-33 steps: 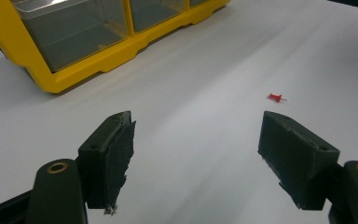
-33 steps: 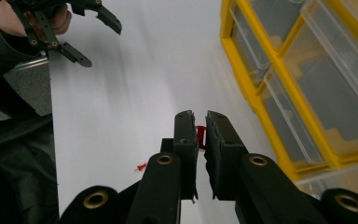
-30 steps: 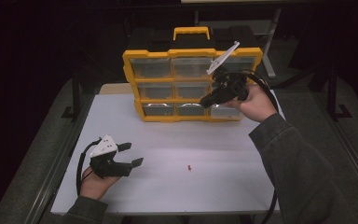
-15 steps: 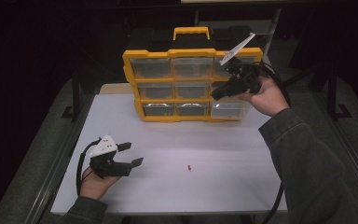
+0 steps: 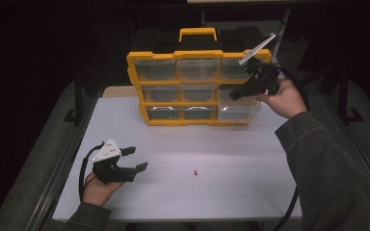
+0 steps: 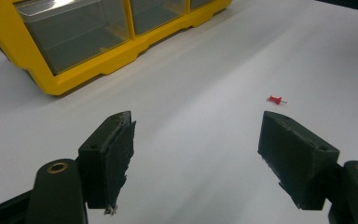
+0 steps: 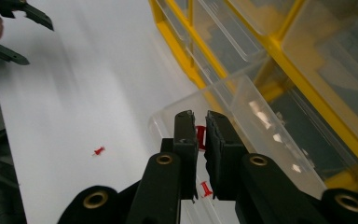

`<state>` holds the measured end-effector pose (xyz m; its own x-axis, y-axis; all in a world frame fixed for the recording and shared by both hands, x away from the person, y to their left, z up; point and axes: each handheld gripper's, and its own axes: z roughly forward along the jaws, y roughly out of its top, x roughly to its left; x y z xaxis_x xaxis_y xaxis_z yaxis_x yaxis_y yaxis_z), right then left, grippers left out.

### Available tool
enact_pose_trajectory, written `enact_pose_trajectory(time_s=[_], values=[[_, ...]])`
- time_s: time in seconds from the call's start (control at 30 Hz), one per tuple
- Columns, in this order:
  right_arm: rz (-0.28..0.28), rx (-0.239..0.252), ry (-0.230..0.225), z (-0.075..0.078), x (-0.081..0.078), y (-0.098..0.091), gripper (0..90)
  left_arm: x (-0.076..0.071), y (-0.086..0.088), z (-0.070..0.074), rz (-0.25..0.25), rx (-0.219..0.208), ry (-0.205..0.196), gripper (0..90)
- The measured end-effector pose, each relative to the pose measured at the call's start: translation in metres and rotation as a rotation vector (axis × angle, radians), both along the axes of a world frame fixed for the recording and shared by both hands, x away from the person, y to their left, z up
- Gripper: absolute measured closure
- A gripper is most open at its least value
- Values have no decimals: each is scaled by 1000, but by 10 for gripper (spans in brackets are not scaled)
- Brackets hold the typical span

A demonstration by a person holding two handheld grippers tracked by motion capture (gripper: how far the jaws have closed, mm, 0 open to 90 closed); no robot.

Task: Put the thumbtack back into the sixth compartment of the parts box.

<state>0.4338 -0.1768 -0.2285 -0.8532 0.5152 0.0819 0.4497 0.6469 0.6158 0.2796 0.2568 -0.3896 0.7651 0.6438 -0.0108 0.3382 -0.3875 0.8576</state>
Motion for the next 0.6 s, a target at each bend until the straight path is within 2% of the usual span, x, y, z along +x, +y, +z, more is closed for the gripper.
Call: enact_pose_trajectory(time_s=[0.1, 0.13, 0.6], values=[[-10, 5, 3, -2, 1, -3, 814, 0, 1, 1, 0, 2, 5, 262], [-16, 5, 4, -5, 2, -5, 814, 0, 1, 1, 4, -14, 8, 262], [-54, -7, 40, -25, 10, -16, 813, 0, 2, 0, 6, -18, 8, 262]])
